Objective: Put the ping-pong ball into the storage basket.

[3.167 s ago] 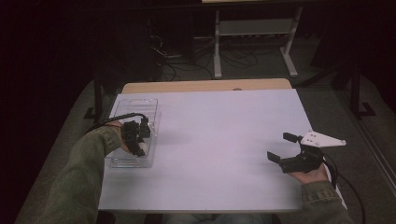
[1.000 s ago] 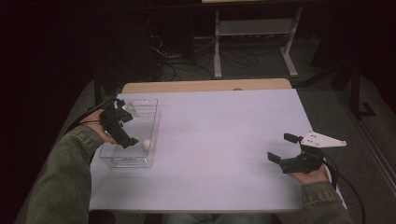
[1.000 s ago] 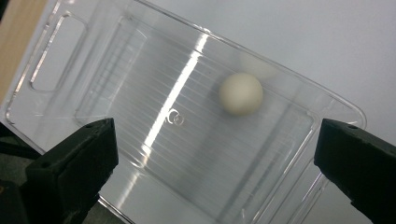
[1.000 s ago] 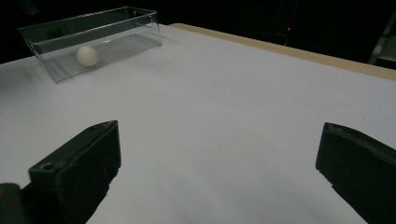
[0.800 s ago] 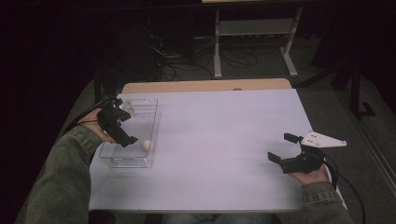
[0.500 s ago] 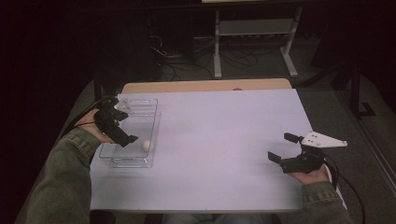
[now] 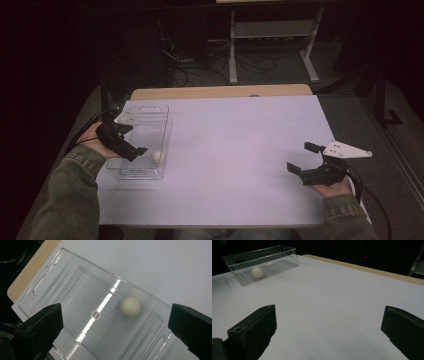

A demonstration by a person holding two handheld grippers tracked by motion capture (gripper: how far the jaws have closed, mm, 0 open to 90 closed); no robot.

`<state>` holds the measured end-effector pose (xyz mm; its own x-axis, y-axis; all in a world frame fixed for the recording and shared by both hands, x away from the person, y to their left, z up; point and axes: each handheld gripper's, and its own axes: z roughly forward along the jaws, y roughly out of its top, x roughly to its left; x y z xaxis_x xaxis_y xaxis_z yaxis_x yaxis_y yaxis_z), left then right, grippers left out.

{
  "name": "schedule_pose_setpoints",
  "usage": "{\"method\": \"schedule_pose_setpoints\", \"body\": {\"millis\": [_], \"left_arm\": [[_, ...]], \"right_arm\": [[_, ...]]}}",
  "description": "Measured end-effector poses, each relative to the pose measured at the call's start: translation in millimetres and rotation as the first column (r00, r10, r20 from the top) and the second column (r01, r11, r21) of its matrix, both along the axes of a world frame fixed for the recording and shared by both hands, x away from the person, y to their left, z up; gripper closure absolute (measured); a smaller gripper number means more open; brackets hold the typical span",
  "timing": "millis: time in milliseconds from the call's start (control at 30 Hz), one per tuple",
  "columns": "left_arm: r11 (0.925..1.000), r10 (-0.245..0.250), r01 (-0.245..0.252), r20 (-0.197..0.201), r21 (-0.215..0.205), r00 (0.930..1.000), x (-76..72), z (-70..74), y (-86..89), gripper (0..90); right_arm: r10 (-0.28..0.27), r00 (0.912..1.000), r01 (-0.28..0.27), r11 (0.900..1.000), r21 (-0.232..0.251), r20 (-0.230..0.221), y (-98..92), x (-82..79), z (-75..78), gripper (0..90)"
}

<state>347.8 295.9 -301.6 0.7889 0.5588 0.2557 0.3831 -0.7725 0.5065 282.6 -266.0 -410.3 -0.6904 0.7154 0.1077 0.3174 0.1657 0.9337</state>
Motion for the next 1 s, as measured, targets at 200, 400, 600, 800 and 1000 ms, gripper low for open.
{"method": "schedule_pose_setpoints", "body": {"millis": [200,400,600,800,1000], "left_arm": [[0.9994,0.007,-0.007,0.006,-0.034,1.0000,-5.1,-7.6,7.1,0.0],[0.9964,0.007,-0.005,0.025,-0.084,0.9997,-11.9,-14.3,11.4,0.0],[0.9887,0.026,-0.018,0.051,-0.149,0.9984,-19.8,-19.1,15.0,0.0],[0.9783,0.035,-0.020,0.070,-0.206,0.9969,-26.2,-20.2,17.3,0.0],[0.9662,0.060,-0.035,0.093,-0.256,0.9939,-32.1,-22.1,21.7,0.0]], "right_arm": [[0.000,1.0000,0.000,1.000,0.001,0.002,-0.2,0.1,0.0,0.0],[-0.002,1.0000,0.002,1.000,0.001,0.003,0.0,-0.1,0.1,0.0],[-0.003,1.0000,0.003,1.000,0.001,0.006,0.0,-0.5,0.4,0.0],[-0.002,1.0000,0.002,1.000,0.001,0.006,0.3,-0.4,0.3,0.0],[-0.003,1.0000,0.003,1.000,0.001,0.005,0.0,-0.4,0.3,0.0]]}}
